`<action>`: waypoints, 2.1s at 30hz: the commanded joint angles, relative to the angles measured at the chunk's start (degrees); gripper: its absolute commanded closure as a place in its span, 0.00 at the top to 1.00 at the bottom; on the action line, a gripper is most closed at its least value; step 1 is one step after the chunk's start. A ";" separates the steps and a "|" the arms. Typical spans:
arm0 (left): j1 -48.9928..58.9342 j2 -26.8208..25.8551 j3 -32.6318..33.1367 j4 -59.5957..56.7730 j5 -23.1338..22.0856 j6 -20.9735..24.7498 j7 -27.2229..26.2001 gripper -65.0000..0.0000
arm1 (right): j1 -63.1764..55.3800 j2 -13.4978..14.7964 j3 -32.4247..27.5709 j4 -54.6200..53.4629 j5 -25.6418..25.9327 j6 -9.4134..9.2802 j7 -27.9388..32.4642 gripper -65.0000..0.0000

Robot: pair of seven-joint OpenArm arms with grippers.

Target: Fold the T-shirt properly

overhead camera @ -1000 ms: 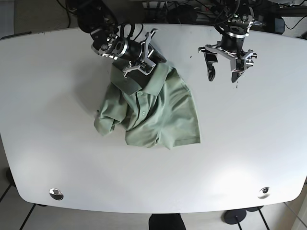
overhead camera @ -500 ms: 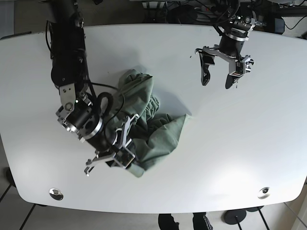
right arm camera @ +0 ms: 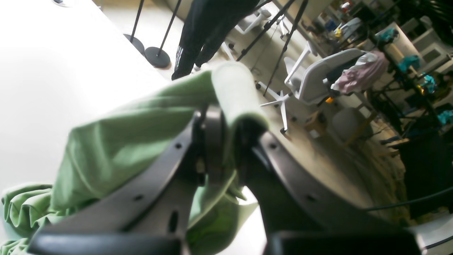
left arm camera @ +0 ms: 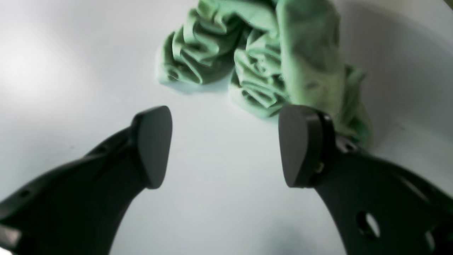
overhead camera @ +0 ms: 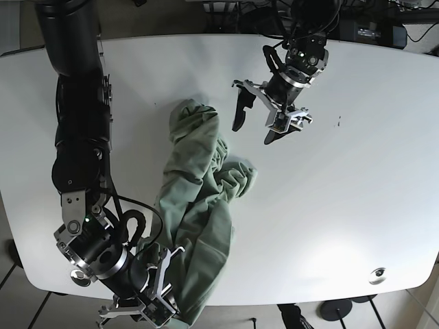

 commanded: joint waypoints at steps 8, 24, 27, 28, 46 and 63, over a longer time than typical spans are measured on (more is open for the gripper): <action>-15.25 0.00 0.28 -13.27 -0.27 0.25 -2.15 0.67 | 5.22 0.22 5.15 -3.92 0.23 -0.57 3.24 0.03; -37.67 0.61 2.57 -45.27 -0.62 -12.85 1.37 0.67 | 5.30 -1.89 9.02 -3.48 0.23 -0.57 3.15 0.03; -37.50 0.09 2.57 -45.36 -0.18 -12.94 1.46 0.54 | 3.99 -1.80 9.46 -3.66 0.23 -0.57 3.24 0.03; -37.50 -0.88 2.57 -45.36 -0.18 -12.94 1.46 0.41 | 3.55 -1.71 9.46 -3.57 0.23 -0.57 3.24 0.04; -47.25 -10.11 -13.78 -21.62 -0.36 -18.39 19.74 0.00 | 8.12 -1.09 16.93 -13.15 -0.39 -3.65 3.51 0.04; -92.50 -20.75 -13.69 -43.69 -0.53 -18.74 25.54 0.00 | 24.91 4.62 17.11 -34.34 0.31 -7.25 13.62 0.04</action>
